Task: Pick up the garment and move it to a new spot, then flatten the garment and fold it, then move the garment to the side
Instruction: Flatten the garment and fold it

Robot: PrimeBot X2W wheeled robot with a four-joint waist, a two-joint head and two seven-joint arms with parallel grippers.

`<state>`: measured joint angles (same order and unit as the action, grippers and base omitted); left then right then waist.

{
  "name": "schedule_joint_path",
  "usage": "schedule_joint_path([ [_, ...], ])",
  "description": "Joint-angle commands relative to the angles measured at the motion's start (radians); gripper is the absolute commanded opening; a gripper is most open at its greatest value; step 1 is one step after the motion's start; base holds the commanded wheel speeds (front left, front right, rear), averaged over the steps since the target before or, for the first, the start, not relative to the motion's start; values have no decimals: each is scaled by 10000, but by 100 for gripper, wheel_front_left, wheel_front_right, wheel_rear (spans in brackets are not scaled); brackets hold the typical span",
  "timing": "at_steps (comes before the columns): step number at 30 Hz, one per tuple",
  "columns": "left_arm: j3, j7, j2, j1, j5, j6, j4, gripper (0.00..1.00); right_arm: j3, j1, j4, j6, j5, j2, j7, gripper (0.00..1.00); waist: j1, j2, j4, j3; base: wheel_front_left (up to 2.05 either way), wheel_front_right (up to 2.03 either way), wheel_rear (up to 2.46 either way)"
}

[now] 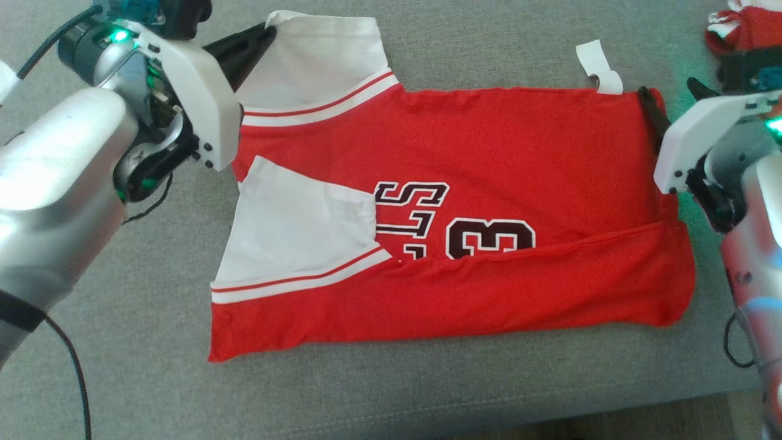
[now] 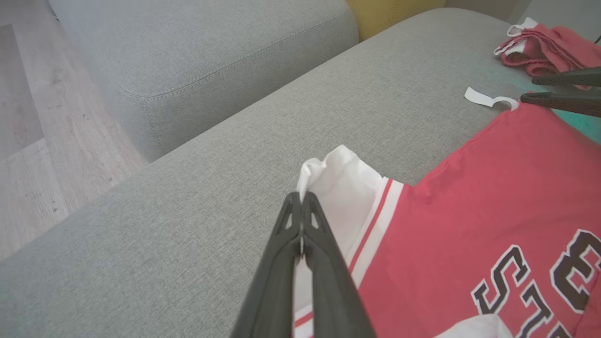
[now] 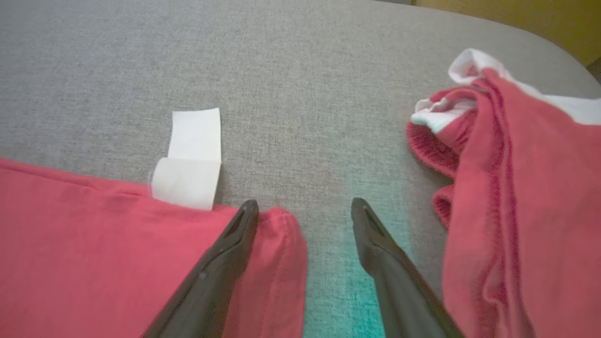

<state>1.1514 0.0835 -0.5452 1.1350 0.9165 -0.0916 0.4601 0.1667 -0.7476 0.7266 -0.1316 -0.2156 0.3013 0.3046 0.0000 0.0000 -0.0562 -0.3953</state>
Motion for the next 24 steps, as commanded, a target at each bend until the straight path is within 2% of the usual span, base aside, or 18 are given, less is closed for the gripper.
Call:
schedule_joint_path([
  [1,-408,40,-401,417,-57,82,-242,0,291,-323,-109,9,-83,200,-55,100,0,0,23,-48,0,0,0],
  [11,-392,97,-383,553,-63,140,-285,0,1666,-961,1127,9,-953,459,835,100,0,0,101,-236,0,0,0],
  [12,-397,94,-382,571,-60,140,-256,0,1773,-1002,1217,9,-1113,492,1001,94,0,0,108,-250,0,0,0],
  [13,-401,87,-382,587,-61,141,-223,0,1893,-1041,1270,9,-1264,529,1133,40,0,0,111,-259,0,0,0],
  [14,-401,87,-382,587,-61,141,-223,0,1893,-1041,1270,9,-1264,529,1133,40,0,0,111,-259,0,0,0],
  [15,-403,79,-385,599,-61,142,-189,0,1983,-1078,1303,9,-1407,577,1210,0,0,0,110,-265,0,0,0],
  [24,-512,-142,-438,822,-128,211,215,0,2119,-1609,1341,9,-2050,964,234,0,0,0,52,-373,0,0,0],
])
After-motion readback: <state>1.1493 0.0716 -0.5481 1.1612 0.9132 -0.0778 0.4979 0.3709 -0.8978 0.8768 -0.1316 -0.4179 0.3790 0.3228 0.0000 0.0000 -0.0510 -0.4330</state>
